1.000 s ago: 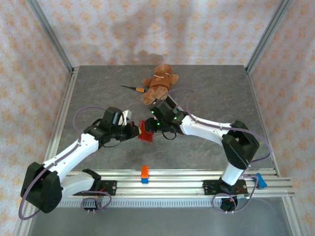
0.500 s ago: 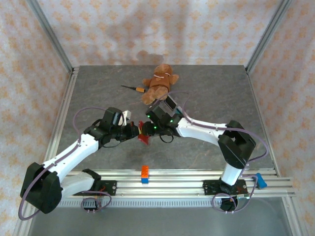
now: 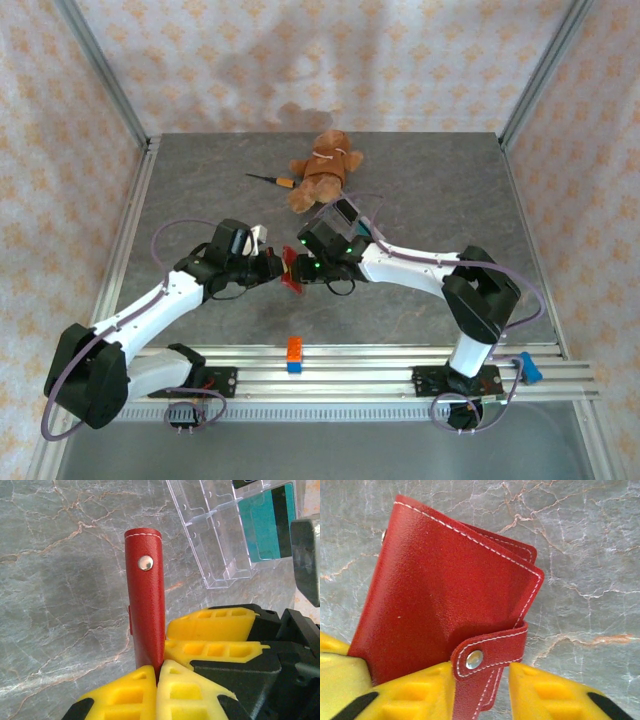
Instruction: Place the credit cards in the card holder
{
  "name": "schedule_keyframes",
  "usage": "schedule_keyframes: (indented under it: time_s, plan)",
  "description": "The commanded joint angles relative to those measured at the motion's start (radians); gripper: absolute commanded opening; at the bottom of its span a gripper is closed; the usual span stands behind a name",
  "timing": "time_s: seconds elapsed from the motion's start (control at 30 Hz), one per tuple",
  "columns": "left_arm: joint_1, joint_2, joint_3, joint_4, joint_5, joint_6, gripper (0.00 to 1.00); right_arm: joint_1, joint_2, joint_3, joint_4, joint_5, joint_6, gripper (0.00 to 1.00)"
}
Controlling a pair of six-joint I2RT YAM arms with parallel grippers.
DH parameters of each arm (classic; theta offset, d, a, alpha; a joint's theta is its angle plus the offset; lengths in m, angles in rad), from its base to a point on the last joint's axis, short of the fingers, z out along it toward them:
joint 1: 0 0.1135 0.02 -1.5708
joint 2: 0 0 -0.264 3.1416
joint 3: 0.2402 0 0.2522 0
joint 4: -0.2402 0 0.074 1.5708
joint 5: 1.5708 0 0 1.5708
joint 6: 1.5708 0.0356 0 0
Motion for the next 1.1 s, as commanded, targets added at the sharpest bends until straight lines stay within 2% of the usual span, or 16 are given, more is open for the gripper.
schedule_keyframes:
  time_s: [0.0,0.13,0.23,0.47,0.57,0.7,0.77,0.97,1.07]
  plan:
    - [-0.001,0.008,0.02,0.054,-0.008,-0.015,0.0,0.009,-0.01,-0.017,-0.003,0.031,0.004,0.28]
    - [-0.001,0.005,0.008,0.08,0.008,-0.025,0.0,0.01,-0.004,-0.017,-0.019,0.106,-0.018,0.12]
    - [0.0,0.013,0.023,0.02,0.011,0.003,0.0,0.011,-0.015,-0.021,-0.043,0.199,-0.042,0.0]
    - [0.01,0.003,-0.009,-0.048,-0.032,0.045,0.0,0.011,-0.052,-0.04,-0.065,0.323,-0.053,0.0]
    - [0.012,-0.001,-0.004,-0.11,-0.096,0.071,0.0,0.011,-0.066,-0.056,-0.073,0.35,-0.06,0.0]
    - [0.015,0.004,-0.043,-0.075,-0.129,0.076,0.0,0.011,-0.087,-0.082,-0.081,0.388,-0.055,0.0]
    - [0.017,0.032,-0.044,-0.072,-0.117,0.086,0.0,0.007,-0.097,-0.097,-0.073,0.378,-0.05,0.0]
    - [0.016,0.086,-0.094,0.05,-0.06,0.055,0.0,0.005,-0.1,-0.122,-0.004,0.245,-0.076,0.0]
    - [0.016,0.12,-0.087,0.023,-0.089,0.084,0.33,0.007,-0.105,-0.128,0.028,0.197,-0.076,0.0]
